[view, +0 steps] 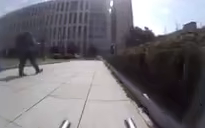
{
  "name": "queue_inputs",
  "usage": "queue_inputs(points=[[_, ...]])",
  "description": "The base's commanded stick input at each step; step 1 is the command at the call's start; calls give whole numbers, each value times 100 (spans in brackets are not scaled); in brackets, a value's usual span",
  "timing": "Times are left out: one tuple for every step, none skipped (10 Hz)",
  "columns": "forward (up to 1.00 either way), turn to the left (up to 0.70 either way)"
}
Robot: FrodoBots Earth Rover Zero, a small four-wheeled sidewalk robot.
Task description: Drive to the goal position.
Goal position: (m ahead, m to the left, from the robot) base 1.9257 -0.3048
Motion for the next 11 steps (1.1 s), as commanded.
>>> queue_inputs(points=[[70, -32], [70, -35], [70, -35], [70, -35], [70, -35], [70, -35], [70, -24], [70, -12], [70, 0], [70, 0], [70, 0]])
